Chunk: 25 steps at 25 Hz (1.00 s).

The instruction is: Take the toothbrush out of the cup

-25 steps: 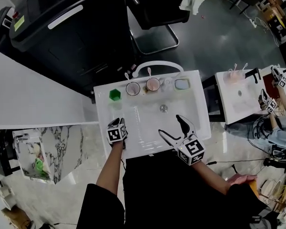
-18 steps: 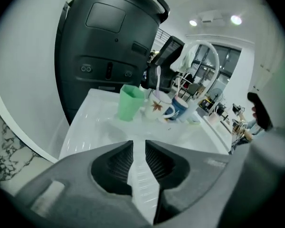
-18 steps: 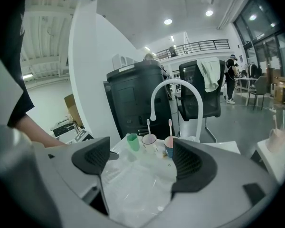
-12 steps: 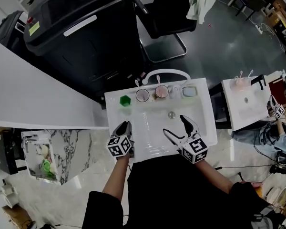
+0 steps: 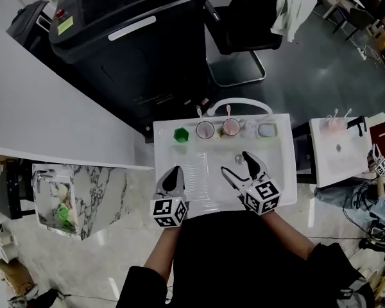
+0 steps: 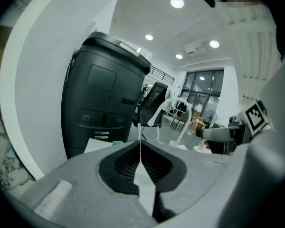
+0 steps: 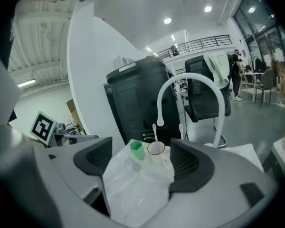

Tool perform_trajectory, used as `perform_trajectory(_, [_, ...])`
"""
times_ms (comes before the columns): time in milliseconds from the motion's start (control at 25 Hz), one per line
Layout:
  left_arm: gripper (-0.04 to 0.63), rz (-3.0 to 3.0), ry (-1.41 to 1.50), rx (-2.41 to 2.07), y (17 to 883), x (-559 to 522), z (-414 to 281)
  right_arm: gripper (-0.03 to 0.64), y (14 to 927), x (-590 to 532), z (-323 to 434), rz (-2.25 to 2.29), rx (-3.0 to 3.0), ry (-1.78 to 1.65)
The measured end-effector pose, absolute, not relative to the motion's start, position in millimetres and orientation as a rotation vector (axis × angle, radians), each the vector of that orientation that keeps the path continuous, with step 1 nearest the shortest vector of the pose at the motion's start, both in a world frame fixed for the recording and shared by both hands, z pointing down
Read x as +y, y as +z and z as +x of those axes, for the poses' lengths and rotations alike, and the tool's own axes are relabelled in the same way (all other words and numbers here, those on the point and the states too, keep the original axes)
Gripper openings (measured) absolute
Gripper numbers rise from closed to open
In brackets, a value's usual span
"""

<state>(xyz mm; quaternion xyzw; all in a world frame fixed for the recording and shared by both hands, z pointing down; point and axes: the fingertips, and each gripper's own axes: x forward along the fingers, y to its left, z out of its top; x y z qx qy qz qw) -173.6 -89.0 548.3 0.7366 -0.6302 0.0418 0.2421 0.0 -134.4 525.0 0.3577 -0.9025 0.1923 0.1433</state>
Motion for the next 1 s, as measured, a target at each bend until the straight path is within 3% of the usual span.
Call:
perform_trajectory(600, [0.025,2.007,0.08,-1.754,548,-73,-170,0.377,608,-234,-87,0.921,-2.515,0.588])
perform_trajectory(1000, [0.025,1.946,0.004,-1.782,559,-66,-177,0.316,654,-283,-121,0.902,-2.457,0.573])
